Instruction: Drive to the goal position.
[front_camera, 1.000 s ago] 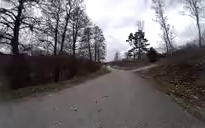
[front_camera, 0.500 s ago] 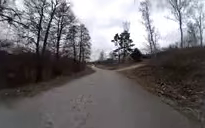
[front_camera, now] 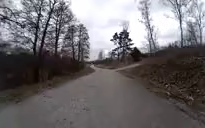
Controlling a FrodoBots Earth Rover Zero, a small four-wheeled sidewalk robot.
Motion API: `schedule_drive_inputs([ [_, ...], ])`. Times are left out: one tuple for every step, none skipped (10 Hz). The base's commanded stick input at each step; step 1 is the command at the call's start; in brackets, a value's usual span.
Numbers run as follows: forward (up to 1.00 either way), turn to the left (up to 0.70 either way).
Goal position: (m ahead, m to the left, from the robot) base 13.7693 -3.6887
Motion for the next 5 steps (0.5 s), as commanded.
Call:
schedule_drive_inputs([
  [0.7, 0.0],
  [0.7, 0.0],
  [0.7, 0.0],
  [0.7, 0.0],
  [0.7, 0.0],
])
